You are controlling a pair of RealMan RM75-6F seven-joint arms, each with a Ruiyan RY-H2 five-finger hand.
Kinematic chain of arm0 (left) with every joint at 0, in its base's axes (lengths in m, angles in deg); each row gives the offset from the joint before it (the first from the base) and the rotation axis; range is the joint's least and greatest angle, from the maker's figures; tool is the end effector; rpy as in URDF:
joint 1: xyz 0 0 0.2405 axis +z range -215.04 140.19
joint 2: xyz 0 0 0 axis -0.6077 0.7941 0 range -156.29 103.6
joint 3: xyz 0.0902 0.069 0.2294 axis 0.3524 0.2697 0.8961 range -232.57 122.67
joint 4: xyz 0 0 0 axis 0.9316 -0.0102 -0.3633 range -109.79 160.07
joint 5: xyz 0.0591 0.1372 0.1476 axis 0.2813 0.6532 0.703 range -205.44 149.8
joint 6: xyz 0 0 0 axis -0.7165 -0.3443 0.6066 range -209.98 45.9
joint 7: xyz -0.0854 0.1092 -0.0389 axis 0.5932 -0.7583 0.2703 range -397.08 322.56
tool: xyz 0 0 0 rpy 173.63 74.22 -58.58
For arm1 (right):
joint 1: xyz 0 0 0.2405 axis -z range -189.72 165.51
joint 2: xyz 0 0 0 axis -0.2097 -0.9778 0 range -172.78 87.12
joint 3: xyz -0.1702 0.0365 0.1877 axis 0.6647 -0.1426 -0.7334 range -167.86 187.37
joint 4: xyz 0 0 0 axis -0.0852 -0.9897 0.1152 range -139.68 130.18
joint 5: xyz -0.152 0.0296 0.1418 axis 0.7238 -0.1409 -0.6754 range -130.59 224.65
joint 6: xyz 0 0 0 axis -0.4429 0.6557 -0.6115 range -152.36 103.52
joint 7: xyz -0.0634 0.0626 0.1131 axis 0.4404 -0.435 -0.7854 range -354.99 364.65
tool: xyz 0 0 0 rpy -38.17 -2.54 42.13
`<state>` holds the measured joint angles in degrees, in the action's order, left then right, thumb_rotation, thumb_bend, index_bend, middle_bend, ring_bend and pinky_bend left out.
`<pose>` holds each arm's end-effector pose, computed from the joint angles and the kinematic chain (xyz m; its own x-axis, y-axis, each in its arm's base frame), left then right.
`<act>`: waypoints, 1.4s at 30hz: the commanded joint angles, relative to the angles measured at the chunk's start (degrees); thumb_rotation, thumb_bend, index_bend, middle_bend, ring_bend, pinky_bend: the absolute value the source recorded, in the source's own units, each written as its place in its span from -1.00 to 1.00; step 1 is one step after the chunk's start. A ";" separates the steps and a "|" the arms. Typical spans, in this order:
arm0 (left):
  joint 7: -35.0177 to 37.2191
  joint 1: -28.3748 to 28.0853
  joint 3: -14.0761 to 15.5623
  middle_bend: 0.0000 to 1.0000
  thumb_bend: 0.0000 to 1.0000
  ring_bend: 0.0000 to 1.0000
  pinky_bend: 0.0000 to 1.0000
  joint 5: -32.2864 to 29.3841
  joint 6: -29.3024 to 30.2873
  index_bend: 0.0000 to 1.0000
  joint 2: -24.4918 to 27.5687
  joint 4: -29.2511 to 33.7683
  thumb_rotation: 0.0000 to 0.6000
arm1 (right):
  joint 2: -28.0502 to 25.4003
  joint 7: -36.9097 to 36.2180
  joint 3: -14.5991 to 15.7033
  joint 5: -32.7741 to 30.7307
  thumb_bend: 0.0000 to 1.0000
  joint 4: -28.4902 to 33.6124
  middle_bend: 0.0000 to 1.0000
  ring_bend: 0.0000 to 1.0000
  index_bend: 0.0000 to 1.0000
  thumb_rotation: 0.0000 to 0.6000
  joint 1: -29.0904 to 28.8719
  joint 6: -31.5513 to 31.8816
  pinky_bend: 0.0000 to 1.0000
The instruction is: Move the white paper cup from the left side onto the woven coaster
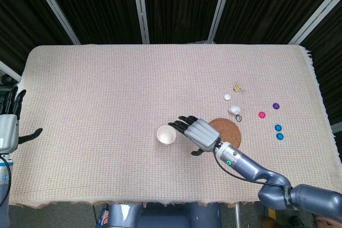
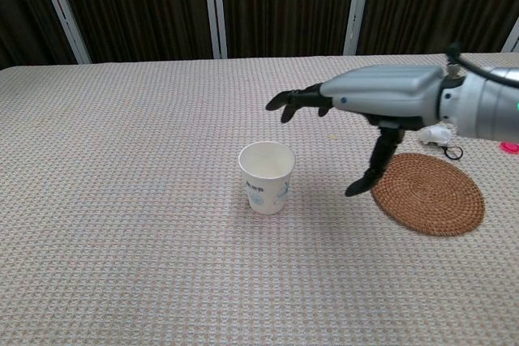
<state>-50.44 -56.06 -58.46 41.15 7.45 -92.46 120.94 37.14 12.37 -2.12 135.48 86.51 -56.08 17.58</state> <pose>-0.2802 0.2499 0.1672 0.4860 -0.1331 0.8638 0.8740 0.0801 -0.4793 -0.1040 -0.3219 -0.0017 0.5770 -0.2593 0.7745 -0.6568 -0.7110 0.2513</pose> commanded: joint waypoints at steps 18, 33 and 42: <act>0.73 1.69 -2.83 -1.00 -1.00 -1.00 -1.00 1.75 -2.06 -1.00 -0.63 -1.50 1.00 | 14.43 16.16 -0.88 -12.28 -0.84 -10.91 -0.26 -0.34 -0.70 1.00 -8.82 -2.37 -0.51; 0.31 2.24 -3.80 -1.00 -1.00 -1.00 -1.00 2.08 -3.88 -1.00 -0.47 -1.07 1.00 | 10.07 15.40 -1.01 -12.77 -0.75 -7.28 -0.16 -0.27 -0.52 1.00 -7.63 3.09 -0.51; -0.76 2.48 -3.63 -1.00 -1.00 -1.00 -1.00 3.26 -4.73 -1.00 -0.45 -0.05 1.00 | -5.14 15.79 3.00 -14.93 -0.69 1.64 -0.16 -0.28 -0.52 1.00 -1.63 4.93 -0.48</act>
<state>-51.08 -53.66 -62.11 44.29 2.62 -92.90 120.79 35.69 28.11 -1.08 121.38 85.49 -60.05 21.72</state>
